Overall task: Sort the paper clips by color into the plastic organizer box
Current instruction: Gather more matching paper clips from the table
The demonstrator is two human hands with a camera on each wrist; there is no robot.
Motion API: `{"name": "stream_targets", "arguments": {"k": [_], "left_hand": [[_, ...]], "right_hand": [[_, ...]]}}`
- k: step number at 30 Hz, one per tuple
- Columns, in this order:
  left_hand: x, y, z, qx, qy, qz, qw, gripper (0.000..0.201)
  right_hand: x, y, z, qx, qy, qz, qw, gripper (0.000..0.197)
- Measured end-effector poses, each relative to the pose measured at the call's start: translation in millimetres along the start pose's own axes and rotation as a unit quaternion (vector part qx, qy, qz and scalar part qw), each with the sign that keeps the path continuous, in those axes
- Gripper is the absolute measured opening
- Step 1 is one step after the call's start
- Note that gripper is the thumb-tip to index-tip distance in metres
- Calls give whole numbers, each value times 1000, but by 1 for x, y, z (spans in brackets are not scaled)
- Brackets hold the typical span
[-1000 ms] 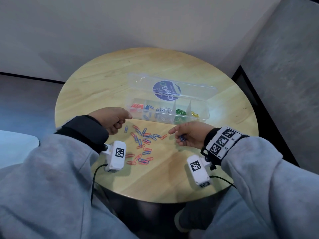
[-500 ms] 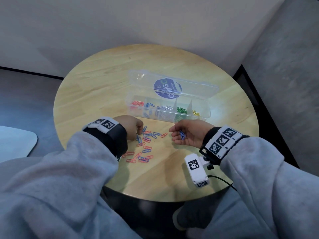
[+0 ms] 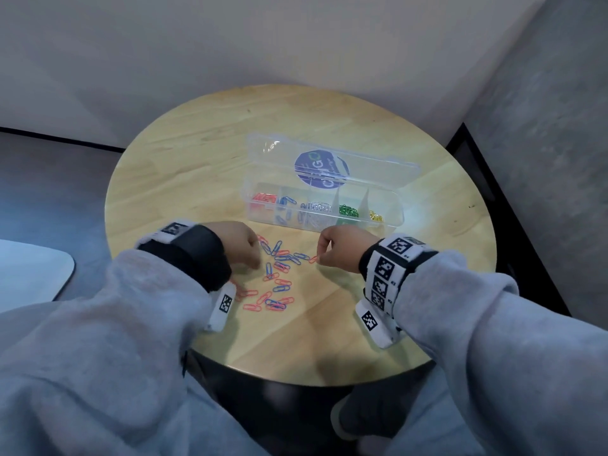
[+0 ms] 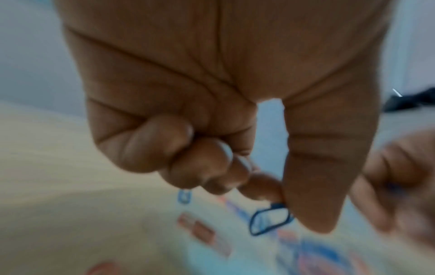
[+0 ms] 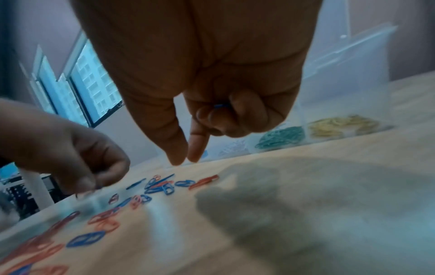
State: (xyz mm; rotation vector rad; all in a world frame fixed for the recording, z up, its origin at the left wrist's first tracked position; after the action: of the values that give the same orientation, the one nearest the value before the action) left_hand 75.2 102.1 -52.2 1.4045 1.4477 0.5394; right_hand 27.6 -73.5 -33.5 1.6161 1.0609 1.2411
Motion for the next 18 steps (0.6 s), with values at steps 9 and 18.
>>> {"name": "stream_targets", "arguments": {"k": [9,18], "left_hand": [[22,36,-2,-50,162,-544,822,35],[21,23,18,-137,103,-93,981,4]], "right_hand": [[14,-15,7,-5,11,-31,999,17],[19,-26,8,56,11,-58,997,17]]}}
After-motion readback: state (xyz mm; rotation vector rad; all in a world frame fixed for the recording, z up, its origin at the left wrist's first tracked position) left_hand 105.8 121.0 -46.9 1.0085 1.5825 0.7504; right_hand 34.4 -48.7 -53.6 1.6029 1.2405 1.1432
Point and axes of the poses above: each hand's wrist, its own z-axis towards the middle knuckle, its own y-axis out of the back of the hand, x = y × z, the point moved 5 cm from there along z, towards the middle knuckle, and after that the axes turned 14 degrees about -x, right-handed, at the moved point
